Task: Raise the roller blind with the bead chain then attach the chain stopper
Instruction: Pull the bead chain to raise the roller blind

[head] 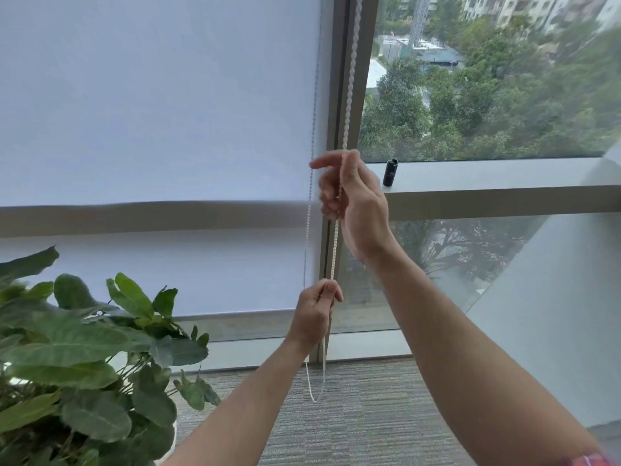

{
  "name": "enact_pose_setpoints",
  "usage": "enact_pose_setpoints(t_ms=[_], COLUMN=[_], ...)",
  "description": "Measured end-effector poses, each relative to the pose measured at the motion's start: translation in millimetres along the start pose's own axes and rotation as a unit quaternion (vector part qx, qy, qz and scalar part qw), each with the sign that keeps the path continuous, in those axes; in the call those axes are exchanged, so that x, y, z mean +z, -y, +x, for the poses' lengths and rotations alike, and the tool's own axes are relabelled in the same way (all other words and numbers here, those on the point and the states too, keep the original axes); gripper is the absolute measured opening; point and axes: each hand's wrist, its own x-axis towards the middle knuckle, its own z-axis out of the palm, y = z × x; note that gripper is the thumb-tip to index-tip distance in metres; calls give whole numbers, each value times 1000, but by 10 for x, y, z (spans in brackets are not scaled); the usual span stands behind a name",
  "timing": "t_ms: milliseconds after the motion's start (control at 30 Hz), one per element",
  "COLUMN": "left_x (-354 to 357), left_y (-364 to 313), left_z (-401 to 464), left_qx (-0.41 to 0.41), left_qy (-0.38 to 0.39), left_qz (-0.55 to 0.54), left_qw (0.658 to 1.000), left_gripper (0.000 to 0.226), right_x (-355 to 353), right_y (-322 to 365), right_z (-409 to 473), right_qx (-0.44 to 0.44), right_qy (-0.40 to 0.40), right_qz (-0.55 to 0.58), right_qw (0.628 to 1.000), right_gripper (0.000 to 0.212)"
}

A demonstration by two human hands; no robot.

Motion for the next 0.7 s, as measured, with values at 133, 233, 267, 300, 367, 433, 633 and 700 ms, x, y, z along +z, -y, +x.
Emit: enact_pose_setpoints(t_ms=[133,233,267,300,367,433,633,700], left_x=[-10,-40,-63,-91,-153,-205,-230,-232], left_y=[94,139,152,172,179,128,-520,-813], left_z=[-62,-82,-82,-75,-44,19,286,381], left_qx=[-19,-32,-32,-31,-35,-37,56,88], left_qy=[3,34,51,67,91,93,53,40], left_qz=[7,5,11,22,29,6,-137,-177], left_qw=[1000,999,998,997,995,995,988,979], left_gripper=[33,32,33,32,30,41,30,31], right_x=[135,127,124,125,128,127,62,22], right_y=[-37,-119,-141,-168,-250,-353,-628,-723], right_z=[-7,-86,-114,-140,-212,-296,-482,-533], right_qx=[-8,-40,-48,-52,-52,-42,-26,-18], right_qy=[-64,-88,-91,-93,-94,-96,-102,-96], right_qz=[14,-8,-14,-19,-32,-44,-86,-92], right_qw=[998,995,995,994,994,993,991,991], right_gripper=[47,45,45,46,49,52,52,48])
